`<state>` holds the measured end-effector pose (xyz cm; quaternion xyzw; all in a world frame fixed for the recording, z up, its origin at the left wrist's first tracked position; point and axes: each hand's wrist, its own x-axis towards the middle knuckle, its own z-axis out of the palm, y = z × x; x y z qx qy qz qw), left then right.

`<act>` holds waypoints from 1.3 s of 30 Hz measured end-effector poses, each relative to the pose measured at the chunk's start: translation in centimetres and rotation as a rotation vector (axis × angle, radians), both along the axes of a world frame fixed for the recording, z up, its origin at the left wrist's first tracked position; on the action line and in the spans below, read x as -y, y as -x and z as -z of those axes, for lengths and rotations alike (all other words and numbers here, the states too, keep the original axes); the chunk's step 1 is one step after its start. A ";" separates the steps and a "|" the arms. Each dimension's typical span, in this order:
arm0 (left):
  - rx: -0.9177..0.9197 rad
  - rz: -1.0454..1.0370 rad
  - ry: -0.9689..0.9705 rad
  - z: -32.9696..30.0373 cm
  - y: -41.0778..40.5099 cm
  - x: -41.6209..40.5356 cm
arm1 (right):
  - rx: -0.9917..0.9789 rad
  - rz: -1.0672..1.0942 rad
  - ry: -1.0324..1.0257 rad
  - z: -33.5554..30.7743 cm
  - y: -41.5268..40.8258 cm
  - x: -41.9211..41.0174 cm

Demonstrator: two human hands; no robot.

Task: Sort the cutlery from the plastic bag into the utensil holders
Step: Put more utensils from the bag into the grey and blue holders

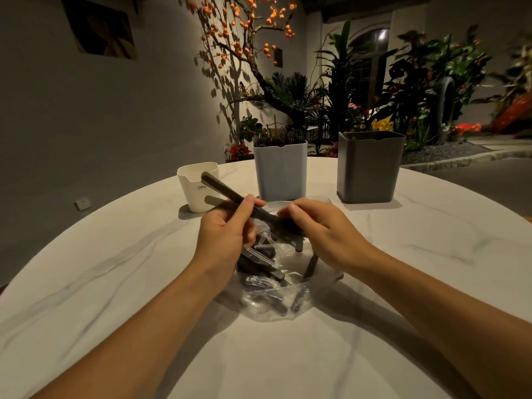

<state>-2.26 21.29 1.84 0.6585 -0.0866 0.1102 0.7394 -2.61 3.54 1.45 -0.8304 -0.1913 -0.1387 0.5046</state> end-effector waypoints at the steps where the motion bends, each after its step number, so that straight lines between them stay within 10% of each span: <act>1: -0.018 0.024 0.041 0.0 -0.1 -0.1 | -0.067 -0.057 -0.009 0.0 0.1 0.0; 9: -0.108 0.083 0.245 -0.5 -0.1 -0.1 | -0.241 -0.190 -0.166 -0.5 0.2 0.2; 14: -0.123 0.060 -0.116 -0.1 0.5 0.1 | -0.119 -0.061 -0.208 -0.5 -0.2 0.6; 21: 0.926 -0.383 -1.040 1.7 0.3 0.4 | -0.082 -0.024 -0.114 -0.1 -0.4 0.7; 32: 0.640 -0.381 -1.207 0.5 1.2 0.0 | -0.004 -0.126 -0.129 -1.4 0.5 1.0; 39: 0.155 0.221 -0.647 0.1 0.9 -0.1 | -0.109 -0.155 -0.330 -1.5 0.2 1.3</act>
